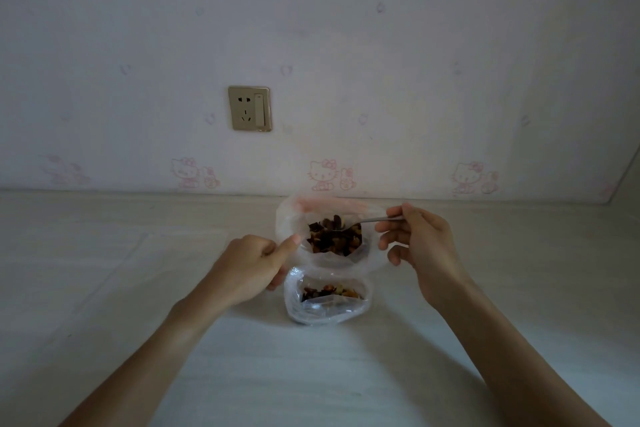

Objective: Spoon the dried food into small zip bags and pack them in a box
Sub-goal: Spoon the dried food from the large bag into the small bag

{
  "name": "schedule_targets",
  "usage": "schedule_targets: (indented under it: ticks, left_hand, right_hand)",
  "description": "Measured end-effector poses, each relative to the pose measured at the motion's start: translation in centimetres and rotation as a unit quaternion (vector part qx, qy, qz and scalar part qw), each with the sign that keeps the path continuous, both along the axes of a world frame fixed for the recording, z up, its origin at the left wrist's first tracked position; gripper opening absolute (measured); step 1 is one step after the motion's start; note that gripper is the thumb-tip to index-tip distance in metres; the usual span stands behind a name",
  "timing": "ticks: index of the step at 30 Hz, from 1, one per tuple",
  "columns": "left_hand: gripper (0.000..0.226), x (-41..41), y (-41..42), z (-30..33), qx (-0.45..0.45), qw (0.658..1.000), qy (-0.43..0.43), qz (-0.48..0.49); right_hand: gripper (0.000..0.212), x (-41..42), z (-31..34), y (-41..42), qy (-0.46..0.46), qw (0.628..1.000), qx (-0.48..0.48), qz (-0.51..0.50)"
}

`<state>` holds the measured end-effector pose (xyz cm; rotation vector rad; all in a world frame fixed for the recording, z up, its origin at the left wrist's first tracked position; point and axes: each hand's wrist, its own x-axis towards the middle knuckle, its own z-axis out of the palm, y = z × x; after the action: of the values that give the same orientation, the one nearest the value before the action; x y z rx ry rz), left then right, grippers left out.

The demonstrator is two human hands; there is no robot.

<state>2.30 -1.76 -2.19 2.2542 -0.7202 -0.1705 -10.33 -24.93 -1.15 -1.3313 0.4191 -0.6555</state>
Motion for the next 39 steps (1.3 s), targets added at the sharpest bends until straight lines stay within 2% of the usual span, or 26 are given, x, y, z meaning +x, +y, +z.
schedule_targets:
  ticks: [6, 9, 12, 14, 19, 23, 25, 29, 32, 35, 39]
  left_hand:
    - [0.042, -1.3, 1.7, 0.6, -0.009, 0.997, 0.003, -0.082]
    - [0.025, -2.0, 1.9, 0.2, -0.038, 0.995, 0.026, -0.092]
    - [0.018, -2.2, 1.7, -0.2, -0.048, 0.995, 0.004, -0.084]
    - [0.015, -2.4, 1.4, -0.4, -0.066, 0.994, -0.001, -0.086]
    - [0.014, -2.4, 1.0, -0.6, -0.107, 0.989, 0.069, -0.069]
    - [0.015, -2.2, 1.3, -0.6, -0.107, 0.988, 0.106, -0.032]
    - [0.015, -2.2, 1.5, -0.6, -0.104, 0.988, 0.111, -0.023]
    - [0.017, -1.9, 1.5, -0.7, -0.111, 0.987, 0.111, -0.016]
    - [0.021, -1.8, 1.6, -1.0, -0.104, 0.989, 0.102, -0.021]
    - [0.027, -1.3, 1.8, -1.2, -0.086, 0.992, 0.093, -0.019]
    - [0.043, -0.1, 1.7, -1.1, -0.1, 0.99, 0.084, 0.054]
  right_hand:
    - [0.039, -0.5, 0.6, 0.1, -0.031, 0.999, -0.007, 0.017]
    - [0.041, -0.6, 0.6, 0.5, -0.03, 0.998, -0.025, 0.038]
    - [0.042, -0.7, 0.6, 0.8, -0.028, 0.996, -0.055, 0.057]
    - [0.043, -0.9, 0.7, 1.2, -0.036, 0.993, -0.081, 0.075]
    - [0.044, -1.1, 0.9, 2.2, -0.081, 0.972, -0.185, 0.122]
    - [0.039, -1.4, 0.9, 2.9, -0.124, 0.939, -0.289, 0.139]
    - [0.039, -1.4, 1.1, 2.9, -0.142, 0.933, -0.305, 0.127]
    - [0.041, -1.2, 1.2, 2.3, -0.141, 0.957, -0.239, 0.089]
    - [0.042, -0.8, 0.7, 1.6, -0.1, 0.985, -0.133, 0.041]
    - [0.042, -0.4, 0.1, 0.7, -0.049, 0.998, -0.035, -0.008]
    - [0.042, -0.1, -0.3, -0.3, -0.01, 0.999, -0.005, -0.042]
